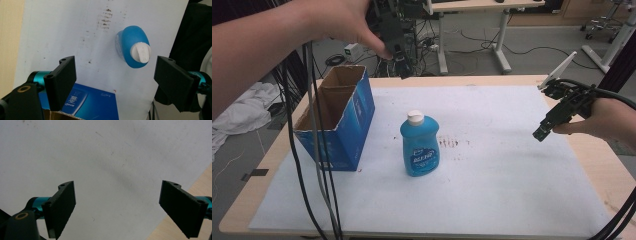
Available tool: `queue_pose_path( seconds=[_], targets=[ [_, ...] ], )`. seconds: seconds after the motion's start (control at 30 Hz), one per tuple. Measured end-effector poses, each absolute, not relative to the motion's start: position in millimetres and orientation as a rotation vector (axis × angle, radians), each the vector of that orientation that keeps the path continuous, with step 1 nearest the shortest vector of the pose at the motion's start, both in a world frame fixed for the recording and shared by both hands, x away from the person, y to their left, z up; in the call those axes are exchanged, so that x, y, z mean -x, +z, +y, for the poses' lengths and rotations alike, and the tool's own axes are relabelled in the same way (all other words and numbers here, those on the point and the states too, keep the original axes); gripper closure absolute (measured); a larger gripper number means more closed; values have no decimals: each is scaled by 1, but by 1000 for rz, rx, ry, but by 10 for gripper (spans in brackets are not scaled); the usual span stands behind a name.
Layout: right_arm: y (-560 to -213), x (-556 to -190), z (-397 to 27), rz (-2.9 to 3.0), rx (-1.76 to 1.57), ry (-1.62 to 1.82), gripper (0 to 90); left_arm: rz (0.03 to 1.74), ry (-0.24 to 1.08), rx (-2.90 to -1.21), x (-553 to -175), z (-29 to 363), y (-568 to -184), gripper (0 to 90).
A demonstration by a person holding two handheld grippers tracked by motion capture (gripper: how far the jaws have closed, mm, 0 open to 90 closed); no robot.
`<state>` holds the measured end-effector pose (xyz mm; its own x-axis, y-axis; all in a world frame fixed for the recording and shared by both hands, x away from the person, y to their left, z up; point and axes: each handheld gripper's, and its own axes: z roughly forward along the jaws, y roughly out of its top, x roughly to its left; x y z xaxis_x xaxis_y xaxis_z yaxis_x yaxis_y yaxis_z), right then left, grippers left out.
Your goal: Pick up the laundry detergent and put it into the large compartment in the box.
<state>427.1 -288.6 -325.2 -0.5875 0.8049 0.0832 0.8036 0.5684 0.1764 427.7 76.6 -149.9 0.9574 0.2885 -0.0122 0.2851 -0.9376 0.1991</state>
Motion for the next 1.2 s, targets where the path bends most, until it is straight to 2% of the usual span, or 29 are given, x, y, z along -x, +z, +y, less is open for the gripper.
queue_pose_path(
  seconds=[1.2],
  targets=[
    [-330, -426, -291, 2778, -1415, 329, 131, 407, -52, -2942, -405, 67, -184, 182]
  ],
)
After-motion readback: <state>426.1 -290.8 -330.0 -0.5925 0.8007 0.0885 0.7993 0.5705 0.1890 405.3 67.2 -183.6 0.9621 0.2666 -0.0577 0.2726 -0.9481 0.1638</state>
